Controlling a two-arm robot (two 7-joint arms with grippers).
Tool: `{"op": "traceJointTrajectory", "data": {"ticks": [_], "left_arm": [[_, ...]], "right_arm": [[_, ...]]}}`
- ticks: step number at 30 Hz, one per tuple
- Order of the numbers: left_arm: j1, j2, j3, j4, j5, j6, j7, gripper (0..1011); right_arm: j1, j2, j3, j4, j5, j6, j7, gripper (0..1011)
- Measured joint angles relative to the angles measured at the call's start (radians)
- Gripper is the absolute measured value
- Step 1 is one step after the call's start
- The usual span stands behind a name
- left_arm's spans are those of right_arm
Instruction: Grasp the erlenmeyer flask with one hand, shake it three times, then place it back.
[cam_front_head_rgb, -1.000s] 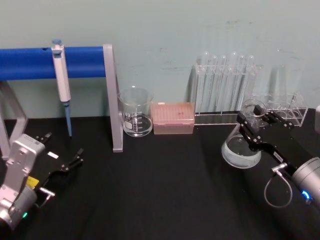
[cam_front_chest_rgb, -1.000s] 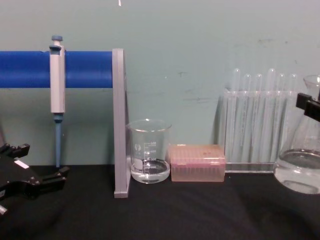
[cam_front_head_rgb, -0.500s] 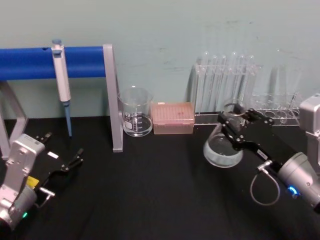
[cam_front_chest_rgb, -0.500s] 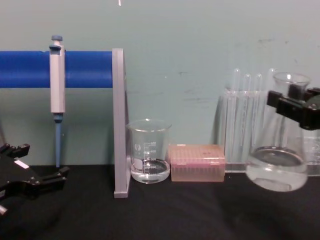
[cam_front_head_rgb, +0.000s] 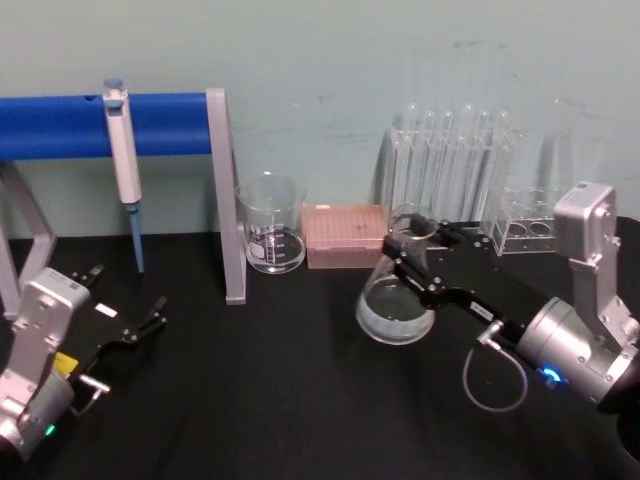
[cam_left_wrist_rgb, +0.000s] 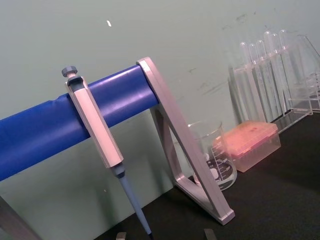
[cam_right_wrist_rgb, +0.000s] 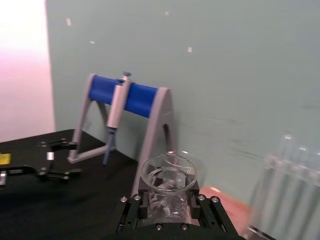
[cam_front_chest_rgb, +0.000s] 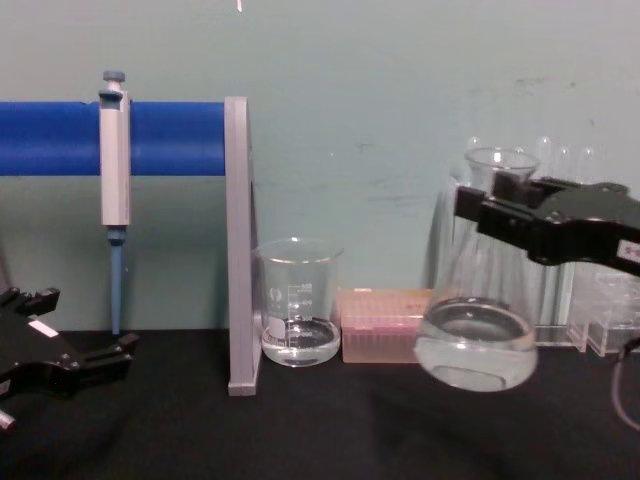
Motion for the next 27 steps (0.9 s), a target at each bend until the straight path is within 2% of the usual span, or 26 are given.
{"op": "traceJointTrajectory", "data": {"ticks": [15,27], "left_arm": [[0.000,0.000,0.000,0.000,0.000,0.000,0.000,1001],[0.000,0.000,0.000,0.000,0.000,0.000,0.000,1001]], "right_arm": [[0.088,-0.001,-0.095,0.084,0.064,-0.035,0.116,449],[0.122,0.010,-0.130,0.122,0.092,-0.056,0.144,449]]}}
